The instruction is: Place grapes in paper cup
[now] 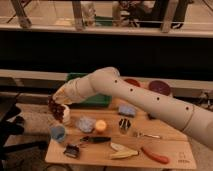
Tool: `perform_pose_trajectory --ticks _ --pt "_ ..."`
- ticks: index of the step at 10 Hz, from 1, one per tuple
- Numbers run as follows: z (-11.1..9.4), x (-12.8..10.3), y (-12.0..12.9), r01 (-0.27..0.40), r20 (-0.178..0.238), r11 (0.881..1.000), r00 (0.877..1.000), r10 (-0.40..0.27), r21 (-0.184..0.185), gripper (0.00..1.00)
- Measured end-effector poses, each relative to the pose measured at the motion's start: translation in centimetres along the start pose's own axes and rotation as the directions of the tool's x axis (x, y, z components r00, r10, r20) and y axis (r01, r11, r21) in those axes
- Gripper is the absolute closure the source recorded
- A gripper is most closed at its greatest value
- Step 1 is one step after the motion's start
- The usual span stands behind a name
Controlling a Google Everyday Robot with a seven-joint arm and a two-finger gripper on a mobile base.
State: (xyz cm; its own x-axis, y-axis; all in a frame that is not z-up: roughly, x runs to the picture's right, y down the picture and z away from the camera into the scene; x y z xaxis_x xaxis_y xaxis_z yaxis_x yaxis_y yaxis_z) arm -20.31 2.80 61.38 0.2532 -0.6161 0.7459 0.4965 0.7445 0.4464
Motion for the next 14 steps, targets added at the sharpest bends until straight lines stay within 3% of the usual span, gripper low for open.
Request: perform_pose_trajectory --ticks 5,9,14 --pt "-1.1 0.7 -5.9 0.095 -0.025 0.995 0.995 -0.094 0.033 1.0" --pt "0.4 0.9 -5.8 0.081 0.0 0.993 0.997 -0.081 0.081 1.0" --pt "2.3 0.9 -5.5 0.075 0.036 0.991 0.996 -0.079 0.113 1.0"
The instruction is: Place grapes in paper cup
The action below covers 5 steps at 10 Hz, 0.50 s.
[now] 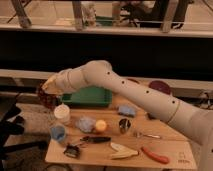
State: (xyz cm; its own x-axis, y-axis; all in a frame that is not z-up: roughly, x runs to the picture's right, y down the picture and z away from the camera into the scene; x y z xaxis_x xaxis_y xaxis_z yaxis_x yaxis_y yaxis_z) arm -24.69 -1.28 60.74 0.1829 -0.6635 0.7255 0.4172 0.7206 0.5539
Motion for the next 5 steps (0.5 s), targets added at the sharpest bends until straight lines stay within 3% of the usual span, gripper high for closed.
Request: perform_pose_trajectory --ticks 5 --pt "0.9 -0.02 0.6 -0.002 0.021 1.0 1.0 0.002 0.008 1.0"
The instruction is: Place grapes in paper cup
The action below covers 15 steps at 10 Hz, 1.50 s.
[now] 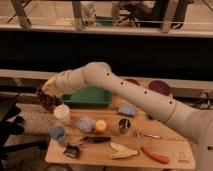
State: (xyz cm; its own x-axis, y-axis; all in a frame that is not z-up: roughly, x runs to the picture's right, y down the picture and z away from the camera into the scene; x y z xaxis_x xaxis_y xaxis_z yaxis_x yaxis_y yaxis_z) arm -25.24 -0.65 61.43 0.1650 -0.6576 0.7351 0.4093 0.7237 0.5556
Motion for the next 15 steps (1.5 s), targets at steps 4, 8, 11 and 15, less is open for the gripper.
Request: perform_pose_trajectory --ticks 4,8,11,15 --pt "0.7 0.1 1.2 -0.012 0.009 1.0 1.0 0.013 -0.003 1.0" --pt "0.4 0.8 2.1 -0.018 -0.011 1.0 1.0 0.017 -0.013 1.0" --pt "-0.7 1.8 2.7 -0.02 -0.049 1.0 0.999 0.019 -0.019 1.0" --pt "-0.6 2.3 4.1 -0.032 -0.055 0.999 0.998 0.03 -0.03 1.0"
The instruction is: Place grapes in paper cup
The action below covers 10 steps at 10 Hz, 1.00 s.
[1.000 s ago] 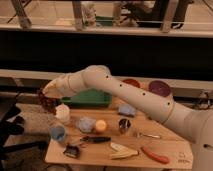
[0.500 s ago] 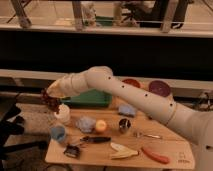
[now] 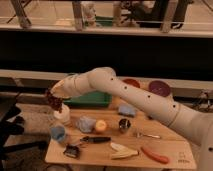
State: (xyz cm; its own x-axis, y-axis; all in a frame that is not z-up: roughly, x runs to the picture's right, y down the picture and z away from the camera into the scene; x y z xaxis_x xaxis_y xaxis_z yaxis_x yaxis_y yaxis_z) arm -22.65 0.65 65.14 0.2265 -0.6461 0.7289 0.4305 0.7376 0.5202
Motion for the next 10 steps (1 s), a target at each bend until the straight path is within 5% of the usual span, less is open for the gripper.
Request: perform_pose_trajectory --ticks 10 --pt "2.4 0.5 1.3 0.001 0.045 1.0 0.999 -0.001 -0.004 1.0"
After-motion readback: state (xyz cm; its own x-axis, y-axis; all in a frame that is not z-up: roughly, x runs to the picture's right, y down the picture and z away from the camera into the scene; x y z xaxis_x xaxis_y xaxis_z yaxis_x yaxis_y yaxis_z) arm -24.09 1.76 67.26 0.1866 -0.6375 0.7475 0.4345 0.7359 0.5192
